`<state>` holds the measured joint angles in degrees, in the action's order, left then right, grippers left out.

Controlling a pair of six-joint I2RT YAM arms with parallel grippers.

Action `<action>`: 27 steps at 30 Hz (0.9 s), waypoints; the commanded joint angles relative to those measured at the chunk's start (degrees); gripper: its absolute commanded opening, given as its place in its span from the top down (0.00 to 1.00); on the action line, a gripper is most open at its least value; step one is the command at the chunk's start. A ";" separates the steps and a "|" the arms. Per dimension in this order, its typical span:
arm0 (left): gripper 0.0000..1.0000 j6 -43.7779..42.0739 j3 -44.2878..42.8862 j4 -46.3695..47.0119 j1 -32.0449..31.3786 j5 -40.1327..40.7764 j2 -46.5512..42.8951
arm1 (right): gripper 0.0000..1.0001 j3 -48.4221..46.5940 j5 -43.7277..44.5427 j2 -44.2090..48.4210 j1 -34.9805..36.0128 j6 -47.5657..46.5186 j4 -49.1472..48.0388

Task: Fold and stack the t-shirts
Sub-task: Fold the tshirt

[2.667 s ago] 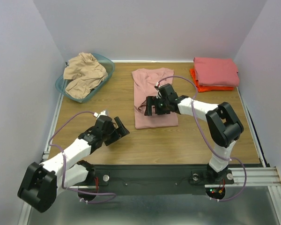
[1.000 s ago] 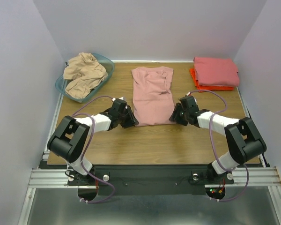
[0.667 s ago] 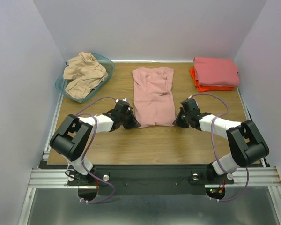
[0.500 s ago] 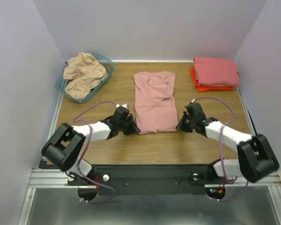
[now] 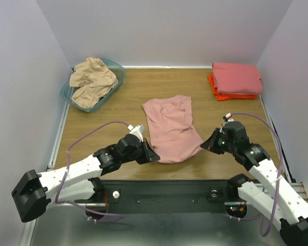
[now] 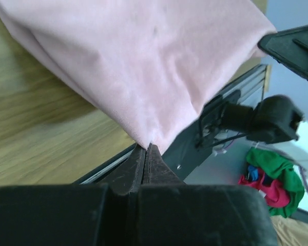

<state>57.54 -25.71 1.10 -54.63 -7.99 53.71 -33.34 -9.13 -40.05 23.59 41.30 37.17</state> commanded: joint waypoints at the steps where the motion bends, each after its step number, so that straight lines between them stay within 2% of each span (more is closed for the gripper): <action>1: 1.00 -1.37 -7.32 -4.43 0.05 6.57 -0.19 | 1.00 -8.92 3.40 -1.42 -0.04 -0.87 1.86; 5: 1.00 -5.50 -17.67 -9.97 2.85 12.20 5.69 | 1.00 -17.07 11.82 -8.27 -0.04 -1.66 1.07; 8: 1.00 -9.27 -21.73 -11.47 8.12 11.25 11.14 | 1.00 -21.31 14.48 -13.99 -0.04 -2.97 -1.30; 11: 1.00 -12.44 -27.18 -10.16 13.12 8.70 15.52 | 1.00 -27.89 20.79 -21.10 0.05 -4.81 -3.76; 15: 1.00 -13.86 -32.28 -11.12 16.57 11.23 20.63 | 1.00 -35.62 23.97 -30.59 -0.30 -7.46 -4.99; 19: 1.00 -15.26 -36.06 -9.63 20.61 10.10 26.86 | 1.00 -42.30 23.81 -40.69 -2.05 -9.48 -7.11; 27: 1.00 -17.72 -45.55 -10.68 25.89 8.69 37.07 | 1.00 -53.04 15.11 -54.58 -7.24 -12.29 -9.39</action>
<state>43.16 -65.98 -8.93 -30.33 0.47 89.06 -80.62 8.12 -90.96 18.94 31.59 32.10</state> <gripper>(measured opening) 0.022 0.029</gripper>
